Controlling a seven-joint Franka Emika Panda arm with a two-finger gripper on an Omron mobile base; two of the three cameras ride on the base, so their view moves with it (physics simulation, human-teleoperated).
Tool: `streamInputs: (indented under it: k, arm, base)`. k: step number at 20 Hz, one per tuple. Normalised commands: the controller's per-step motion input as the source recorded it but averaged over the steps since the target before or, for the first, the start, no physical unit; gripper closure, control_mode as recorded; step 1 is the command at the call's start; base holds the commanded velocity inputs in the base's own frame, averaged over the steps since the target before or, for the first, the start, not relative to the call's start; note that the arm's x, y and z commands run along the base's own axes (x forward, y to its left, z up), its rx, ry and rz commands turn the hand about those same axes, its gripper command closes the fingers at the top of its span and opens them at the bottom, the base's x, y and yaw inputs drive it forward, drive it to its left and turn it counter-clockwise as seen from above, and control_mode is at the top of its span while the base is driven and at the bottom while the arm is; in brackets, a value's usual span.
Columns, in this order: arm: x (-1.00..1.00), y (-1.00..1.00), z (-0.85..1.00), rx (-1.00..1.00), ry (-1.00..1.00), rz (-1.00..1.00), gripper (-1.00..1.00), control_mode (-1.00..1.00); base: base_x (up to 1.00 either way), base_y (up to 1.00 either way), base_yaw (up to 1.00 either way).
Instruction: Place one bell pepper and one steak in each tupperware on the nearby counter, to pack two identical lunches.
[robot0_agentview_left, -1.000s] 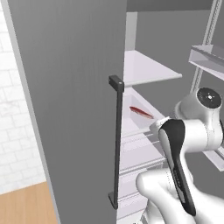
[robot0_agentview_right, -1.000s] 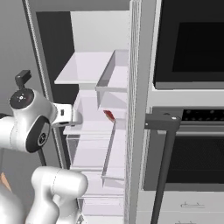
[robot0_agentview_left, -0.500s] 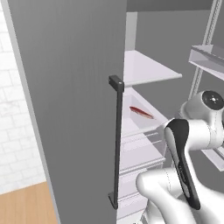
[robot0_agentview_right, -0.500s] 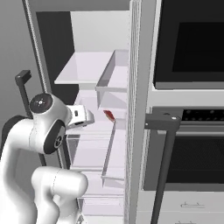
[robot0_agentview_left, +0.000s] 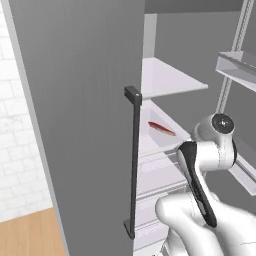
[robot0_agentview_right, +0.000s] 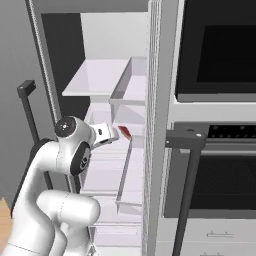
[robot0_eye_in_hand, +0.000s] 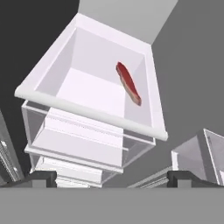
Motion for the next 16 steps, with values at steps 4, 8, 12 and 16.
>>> streamInputs:
  k: [4,8,12,16]
  arm:
    - [0.83,0.00,-0.28,-0.05,-0.08,0.00,-1.00,-1.00]
    - [0.74,0.00,-0.06,0.00,0.00,0.02,-1.00,-1.00]
    - [0.54,-0.03,0.00,0.01,0.07,0.01,-1.00,-1.00]
    - [0.41,0.00,-0.02,0.00,0.19,0.00,-1.00,-1.00]
  base:
    - [0.00,0.00,0.00]
    - [0.00,0.00,0.00]
    - [0.00,0.00,0.00]
    - [0.00,0.00,0.00]
